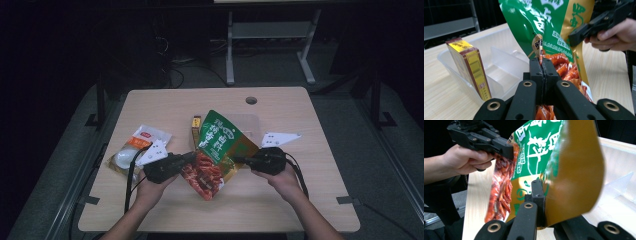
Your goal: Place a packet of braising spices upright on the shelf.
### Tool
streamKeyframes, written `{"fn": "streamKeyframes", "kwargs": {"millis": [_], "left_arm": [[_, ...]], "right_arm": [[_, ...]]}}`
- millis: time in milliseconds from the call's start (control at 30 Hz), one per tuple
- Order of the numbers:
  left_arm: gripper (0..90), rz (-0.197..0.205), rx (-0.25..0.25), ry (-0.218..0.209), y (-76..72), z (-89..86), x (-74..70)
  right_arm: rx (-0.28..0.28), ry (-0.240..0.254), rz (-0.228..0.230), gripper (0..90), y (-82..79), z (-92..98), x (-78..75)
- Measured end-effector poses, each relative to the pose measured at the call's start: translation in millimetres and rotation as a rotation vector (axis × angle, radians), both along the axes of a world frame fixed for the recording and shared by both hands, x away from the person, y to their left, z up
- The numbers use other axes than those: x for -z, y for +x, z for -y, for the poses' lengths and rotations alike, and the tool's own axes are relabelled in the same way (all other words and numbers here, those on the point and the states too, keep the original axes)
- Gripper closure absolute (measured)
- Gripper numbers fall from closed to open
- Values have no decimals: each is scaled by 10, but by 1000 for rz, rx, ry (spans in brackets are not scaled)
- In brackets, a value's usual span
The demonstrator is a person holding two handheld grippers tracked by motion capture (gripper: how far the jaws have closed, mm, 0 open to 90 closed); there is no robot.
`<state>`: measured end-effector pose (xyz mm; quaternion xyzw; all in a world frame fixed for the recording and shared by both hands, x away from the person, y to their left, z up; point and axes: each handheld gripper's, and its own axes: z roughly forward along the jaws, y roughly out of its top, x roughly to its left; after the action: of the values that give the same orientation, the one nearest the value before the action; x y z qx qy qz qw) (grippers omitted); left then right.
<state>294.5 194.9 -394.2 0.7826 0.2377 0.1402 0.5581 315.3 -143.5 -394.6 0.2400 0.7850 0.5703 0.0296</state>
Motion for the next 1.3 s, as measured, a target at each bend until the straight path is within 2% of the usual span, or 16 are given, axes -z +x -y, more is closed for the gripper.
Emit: {"fn": "streamKeyframes", "kwargs": {"millis": [67, 133, 267, 400, 600, 800, 967, 1033, 1100, 1200, 1233, 1300], "left_arm": [[836, -9, 4, 10, 15, -1, 24], [827, -9, 10, 36, 31, 1, 41], [794, -18, 9, 24, 43, -1, 43], [730, -33, 1, 5, 78, -76, 45], [633, -38, 7, 36, 59, -93, 86], [587, -45, 13, 66, 47, -143, 115], [523, -47, 6, 82, 35, -196, 119], [452, -51, 7, 96, 40, -208, 123], [422, -62, 15, 108, 46, -214, 137], [339, -82, 39, 154, 60, -227, 173], [311, -96, 41, 155, 58, -222, 191], [272, -119, 52, 183, 56, -229, 216]], "right_arm": [[-7, 14, -5, 900, 4, 35, -24], [-4, -2, 7, 900, -7, 55, -63], [-14, -7, 12, 900, -15, 86, -105], [-34, 0, 6, 900, -25, 102, -128], [-67, 17, 24, 900, -54, 115, -215], [-85, 20, 52, 900, -107, 158, -348], [-70, 5, 76, 900, -135, 235, -461], [-51, -16, 75, 900, -140, 300, -513], [-42, -20, 76, 900, -142, 318, -530], [-30, -29, 81, 900, -143, 383, -575], [-21, -31, 81, 900, -144, 404, -592], [-10, -33, 83, 900, -143, 453, -624]]}}
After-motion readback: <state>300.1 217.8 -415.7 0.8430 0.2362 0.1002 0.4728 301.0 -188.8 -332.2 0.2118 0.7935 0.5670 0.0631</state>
